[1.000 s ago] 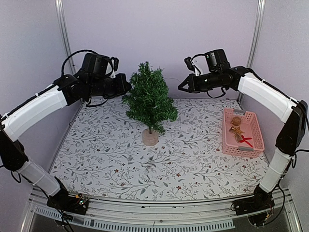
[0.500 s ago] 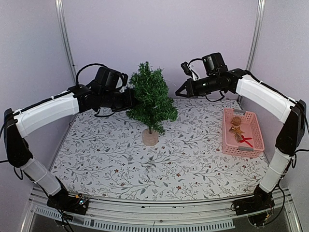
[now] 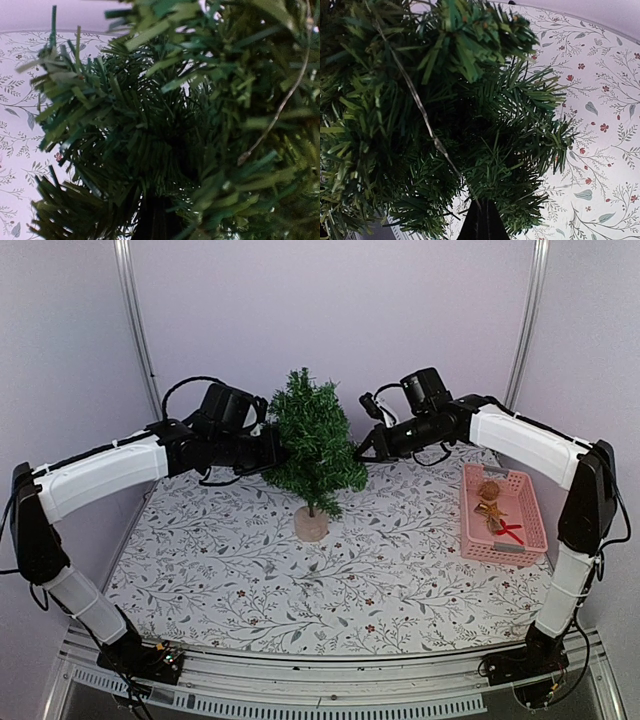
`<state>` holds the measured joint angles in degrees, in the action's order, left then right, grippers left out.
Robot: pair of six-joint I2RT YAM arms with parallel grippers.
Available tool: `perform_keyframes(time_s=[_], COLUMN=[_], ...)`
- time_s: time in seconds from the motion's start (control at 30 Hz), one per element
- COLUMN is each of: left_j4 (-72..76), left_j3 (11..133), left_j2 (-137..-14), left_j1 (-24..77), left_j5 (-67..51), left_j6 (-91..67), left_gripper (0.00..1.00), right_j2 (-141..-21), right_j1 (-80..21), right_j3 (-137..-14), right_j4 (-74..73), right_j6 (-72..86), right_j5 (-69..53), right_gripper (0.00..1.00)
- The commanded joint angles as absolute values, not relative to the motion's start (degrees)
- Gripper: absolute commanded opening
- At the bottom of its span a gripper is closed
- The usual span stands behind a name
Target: Decorate the small christmas tree
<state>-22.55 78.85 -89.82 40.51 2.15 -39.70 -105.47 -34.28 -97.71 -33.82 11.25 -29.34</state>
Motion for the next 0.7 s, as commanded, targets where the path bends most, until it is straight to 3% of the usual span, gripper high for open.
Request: perform_keyframes(time_s=[0.0,0.13,0.3,0.5,0.67], left_j4=[-21.79,-20.02,-18.54,-17.76,-17.64], left_j3=[77.87,77.21,75.81,74.22,72.88], left_j2=[-90.39,-88.44,-85.38,-81.82,-79.20], left_j1=[40.78,40.80,40.79,40.75,40.69], left_j5=[2.58,3.15,4.58,6.66,7.57], left_j6=[-39.79,-39.26,-38.59,-38.08,-37.71], left_gripper=[0.00,0.00,0.00,0.14,0.28], right_j2=[-106.83,-105.67,-103.47,-100.93,-98.49], right_j1=[-34.87,-34.90,-34.82,-33.44,-32.37], right_j3=[-98.29,-98.53,-97.71,-96.75,-95.69], right_j4=[-34.10,-34.16,-34.28,-34.50,-34.92], right_j6=[10.89,11.00,11.12,11.63,12.01], right_j5=[-31.21,-30.77,-29.13,-27.73,-27.09], right_gripper=[0.00,0.00,0.09,0.21,0.49])
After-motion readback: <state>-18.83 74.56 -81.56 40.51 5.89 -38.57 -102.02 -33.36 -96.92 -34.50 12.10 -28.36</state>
